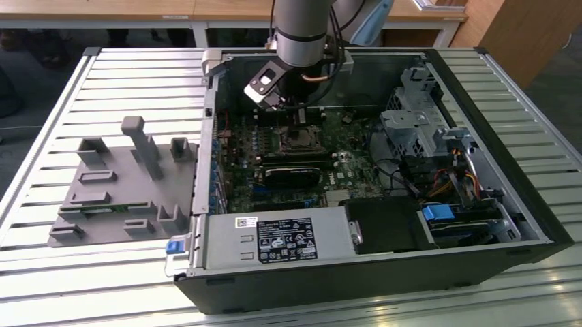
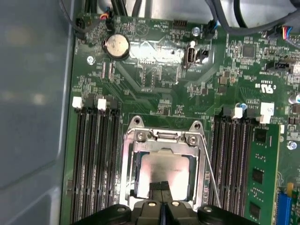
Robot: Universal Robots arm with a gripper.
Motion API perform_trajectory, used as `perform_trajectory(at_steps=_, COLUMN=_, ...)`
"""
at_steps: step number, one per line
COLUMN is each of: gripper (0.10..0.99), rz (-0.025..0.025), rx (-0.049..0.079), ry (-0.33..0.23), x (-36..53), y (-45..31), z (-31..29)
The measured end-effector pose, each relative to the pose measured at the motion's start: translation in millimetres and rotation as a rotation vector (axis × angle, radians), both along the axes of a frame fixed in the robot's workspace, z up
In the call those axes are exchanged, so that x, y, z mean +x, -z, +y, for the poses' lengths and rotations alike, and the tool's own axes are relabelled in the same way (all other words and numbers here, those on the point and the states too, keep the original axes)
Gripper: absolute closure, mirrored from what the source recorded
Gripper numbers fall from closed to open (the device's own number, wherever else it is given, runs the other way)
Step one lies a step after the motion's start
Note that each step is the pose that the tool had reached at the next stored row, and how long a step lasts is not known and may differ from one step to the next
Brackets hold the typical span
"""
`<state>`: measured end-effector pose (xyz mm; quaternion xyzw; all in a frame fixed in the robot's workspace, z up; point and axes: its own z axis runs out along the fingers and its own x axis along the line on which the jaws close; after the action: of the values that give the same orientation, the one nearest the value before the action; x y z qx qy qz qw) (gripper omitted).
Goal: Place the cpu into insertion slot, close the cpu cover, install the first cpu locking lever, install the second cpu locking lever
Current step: 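Close the cpu cover, then install the first cpu locking lever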
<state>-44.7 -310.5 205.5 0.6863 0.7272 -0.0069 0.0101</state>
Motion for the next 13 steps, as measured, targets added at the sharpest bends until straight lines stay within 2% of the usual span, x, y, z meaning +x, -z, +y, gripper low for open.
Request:
perform_trajectory(at_steps=9, gripper=0.980, rz=0.0000, rx=0.000, ry=0.000, x=10.5, y=0.0, z=0.0)
perform_trajectory(at_steps=13, gripper=0.980, rz=0.0000, rx=0.000, ry=0.000, x=12.0, y=0.0, z=0.0)
